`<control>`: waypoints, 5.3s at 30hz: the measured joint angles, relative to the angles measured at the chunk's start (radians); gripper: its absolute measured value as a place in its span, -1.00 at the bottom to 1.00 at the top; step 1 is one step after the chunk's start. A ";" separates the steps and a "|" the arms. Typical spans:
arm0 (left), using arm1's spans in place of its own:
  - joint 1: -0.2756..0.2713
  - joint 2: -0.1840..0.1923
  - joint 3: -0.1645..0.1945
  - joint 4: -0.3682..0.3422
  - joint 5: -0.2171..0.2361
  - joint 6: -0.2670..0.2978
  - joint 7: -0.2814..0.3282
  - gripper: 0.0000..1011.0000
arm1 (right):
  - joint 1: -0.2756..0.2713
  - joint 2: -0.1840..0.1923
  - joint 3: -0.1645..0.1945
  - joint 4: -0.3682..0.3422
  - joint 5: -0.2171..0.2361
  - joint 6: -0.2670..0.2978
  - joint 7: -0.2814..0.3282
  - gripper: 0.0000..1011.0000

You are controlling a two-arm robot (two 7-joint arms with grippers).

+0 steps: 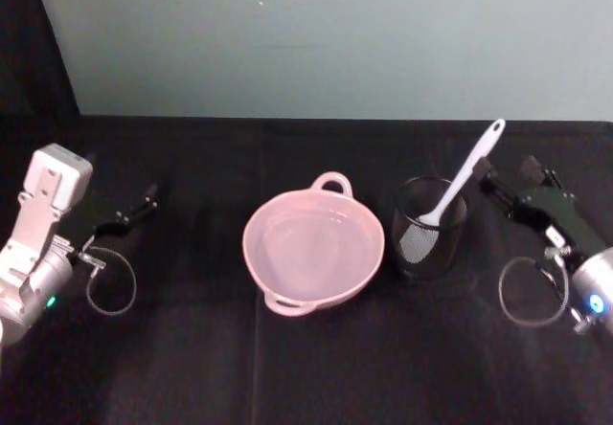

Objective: Use the one hand to pick up the spoon and stir the clear water in the bowl.

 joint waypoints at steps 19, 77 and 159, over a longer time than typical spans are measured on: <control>0.000 0.000 0.000 0.000 0.000 0.000 0.000 1.00 | 0.186 -0.081 0.043 0.237 0.370 0.283 0.220 0.98; 0.000 0.000 0.000 0.000 0.000 0.000 0.000 1.00 | 0.232 0.036 -0.082 0.202 0.223 0.129 0.276 -0.78; 0.000 0.000 0.000 0.000 0.000 0.000 0.000 1.00 | 0.420 -0.033 -0.344 0.061 -0.159 0.151 0.327 -0.78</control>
